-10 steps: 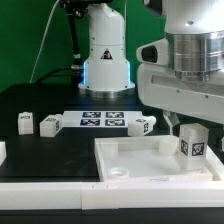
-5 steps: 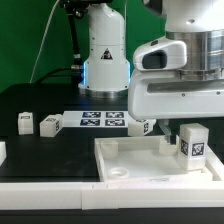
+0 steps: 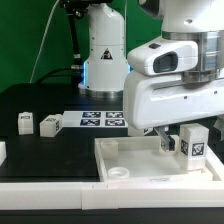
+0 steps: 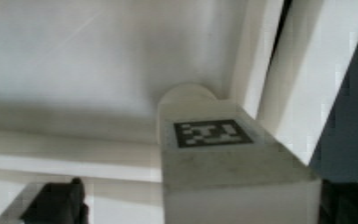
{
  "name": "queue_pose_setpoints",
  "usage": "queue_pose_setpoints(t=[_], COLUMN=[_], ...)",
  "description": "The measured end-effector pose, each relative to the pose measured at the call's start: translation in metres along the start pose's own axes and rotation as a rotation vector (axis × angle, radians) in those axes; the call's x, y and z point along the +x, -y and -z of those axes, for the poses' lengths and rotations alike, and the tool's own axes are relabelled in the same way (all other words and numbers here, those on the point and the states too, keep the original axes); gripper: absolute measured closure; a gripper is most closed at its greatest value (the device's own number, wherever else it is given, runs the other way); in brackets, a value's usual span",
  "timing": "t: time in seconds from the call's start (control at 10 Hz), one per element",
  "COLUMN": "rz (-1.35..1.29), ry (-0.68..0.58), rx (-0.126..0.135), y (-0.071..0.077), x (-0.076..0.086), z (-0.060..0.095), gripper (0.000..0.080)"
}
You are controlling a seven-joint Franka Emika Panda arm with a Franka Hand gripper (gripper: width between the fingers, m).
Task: Assemble one leg
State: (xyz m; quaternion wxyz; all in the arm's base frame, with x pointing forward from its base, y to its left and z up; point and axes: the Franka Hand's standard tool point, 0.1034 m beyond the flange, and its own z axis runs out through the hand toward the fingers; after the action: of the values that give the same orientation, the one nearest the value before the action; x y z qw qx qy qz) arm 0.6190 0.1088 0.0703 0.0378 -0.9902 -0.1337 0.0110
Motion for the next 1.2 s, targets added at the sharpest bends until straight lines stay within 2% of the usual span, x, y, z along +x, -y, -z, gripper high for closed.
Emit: queue_pose_setpoints(t=[0.1, 0.2, 0.3, 0.4, 0.6, 0.8, 1.2], rz=[0.0, 0.0, 0.0, 0.0, -0.043, -0.203, -0.825], ry=[0.0, 0.0, 0.0, 0.0, 0.0, -0.021, -0.024], rx=[0.0, 0.0, 0.0, 0.0, 0.001, -0.002, 0.018], y=[-0.0001, -0.0001, -0.0001, -0.0001, 0.0001, 0.005, 0.0073], x=[0.0, 0.0, 0.0, 0.0, -0.0001, 0.0025, 0.0031], z=[0.0, 0.0, 0.0, 0.0, -0.0002, -0.0012, -0.0024], gripper=[0.0178, 0.0358, 0.0358, 0.051, 0.0509, 0.0509, 0.0508])
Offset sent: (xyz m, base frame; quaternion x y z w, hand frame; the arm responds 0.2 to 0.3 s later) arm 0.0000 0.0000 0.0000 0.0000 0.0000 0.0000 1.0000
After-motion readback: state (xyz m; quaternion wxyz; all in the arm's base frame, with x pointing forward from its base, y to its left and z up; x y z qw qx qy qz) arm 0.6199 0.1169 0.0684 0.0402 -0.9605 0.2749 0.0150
